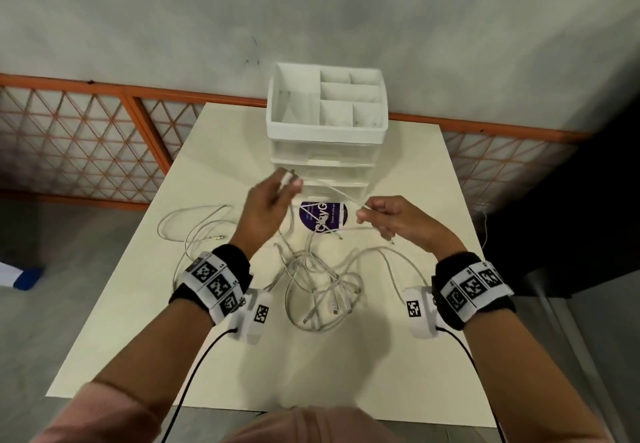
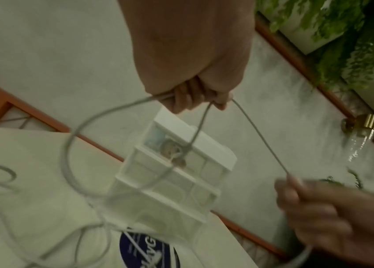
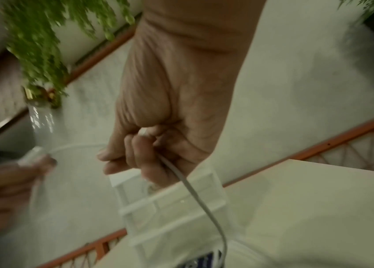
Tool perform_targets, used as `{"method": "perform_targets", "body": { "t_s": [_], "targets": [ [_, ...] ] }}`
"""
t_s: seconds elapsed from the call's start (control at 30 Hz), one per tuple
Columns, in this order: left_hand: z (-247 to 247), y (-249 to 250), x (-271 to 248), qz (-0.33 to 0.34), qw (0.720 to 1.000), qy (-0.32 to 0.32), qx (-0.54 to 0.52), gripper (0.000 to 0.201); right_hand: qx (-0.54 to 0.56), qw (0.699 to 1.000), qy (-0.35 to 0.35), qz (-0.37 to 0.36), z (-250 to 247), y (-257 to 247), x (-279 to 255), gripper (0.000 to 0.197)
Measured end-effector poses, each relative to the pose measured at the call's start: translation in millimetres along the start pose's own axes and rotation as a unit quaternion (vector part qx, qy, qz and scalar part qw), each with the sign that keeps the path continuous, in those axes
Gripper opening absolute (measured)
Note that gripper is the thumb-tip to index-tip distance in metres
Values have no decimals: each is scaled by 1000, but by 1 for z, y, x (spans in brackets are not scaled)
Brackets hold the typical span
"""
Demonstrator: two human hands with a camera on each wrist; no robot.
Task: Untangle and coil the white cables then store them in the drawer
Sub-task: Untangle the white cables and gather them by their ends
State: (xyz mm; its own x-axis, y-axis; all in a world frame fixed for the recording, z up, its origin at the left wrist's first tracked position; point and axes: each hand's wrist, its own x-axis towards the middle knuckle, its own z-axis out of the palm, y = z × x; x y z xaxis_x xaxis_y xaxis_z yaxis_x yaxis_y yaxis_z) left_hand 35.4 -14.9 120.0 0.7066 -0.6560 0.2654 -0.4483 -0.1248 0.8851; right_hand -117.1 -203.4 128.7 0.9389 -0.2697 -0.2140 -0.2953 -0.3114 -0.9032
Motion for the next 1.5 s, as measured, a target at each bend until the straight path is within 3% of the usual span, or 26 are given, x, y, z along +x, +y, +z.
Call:
{"method": "perform_targets", "body": {
  "t_s": [0.13,0.2,0.33,0.47,0.57,0.67,0.73,0.8,0.9,0.97,1.03,1.1,1.17,1.23,1.37,1.43,1.5],
  "targets": [
    [-41,-12,12,7,977,212,13,18,-93,995,13,33,-7,51,-5,22],
    [-60,-23,15,-15,965,262,22,27,-97,993,36,52,-11,71,-11,24],
    [-69,-47,4,-67,964,236,102,29,-47,987,150,-17,-22,63,-19,26],
    [-68,-69,-18,-123,962,184,160,26,1,949,294,-111,-41,22,-30,22],
    [-67,-82,-33,-147,960,141,191,27,26,927,335,-164,-54,-5,-41,17],
    [-65,-88,-42,-175,957,105,205,25,-4,941,301,-155,-54,-13,-42,14],
    [-66,-90,-46,-198,957,86,194,21,-10,954,274,-119,-49,-3,-44,31],
    [-72,-93,-50,-205,963,46,170,13,-9,969,239,-56,-41,16,-49,36],
    [-84,-100,-55,-221,958,-121,135,12,-51,985,155,57,-25,51,-57,28],
    [-87,-101,-59,-225,920,-278,160,18,-102,983,100,117,-13,75,-57,28],
    [-83,-97,-61,-236,870,-390,189,20,-138,974,61,167,-2,94,-50,21],
    [-76,-87,-62,-255,825,-464,200,13,-164,966,45,193,13,100,-38,11],
    [-70,-82,-63,-268,789,-508,220,11,-187,966,57,171,32,97,-20,10],
    [-68,-84,-62,-277,785,-506,226,22,-184,973,62,127,56,89,0,9],
    [-66,-84,-59,-293,842,-420,173,41,-159,982,3,103,112,82,27,20],
    [-63,-80,-59,-297,870,-369,140,37,-205,973,-25,106,133,88,31,30],
    [-61,-78,-61,-314,887,-324,98,32,-258,961,-13,101,141,92,34,26]
  ]
}}
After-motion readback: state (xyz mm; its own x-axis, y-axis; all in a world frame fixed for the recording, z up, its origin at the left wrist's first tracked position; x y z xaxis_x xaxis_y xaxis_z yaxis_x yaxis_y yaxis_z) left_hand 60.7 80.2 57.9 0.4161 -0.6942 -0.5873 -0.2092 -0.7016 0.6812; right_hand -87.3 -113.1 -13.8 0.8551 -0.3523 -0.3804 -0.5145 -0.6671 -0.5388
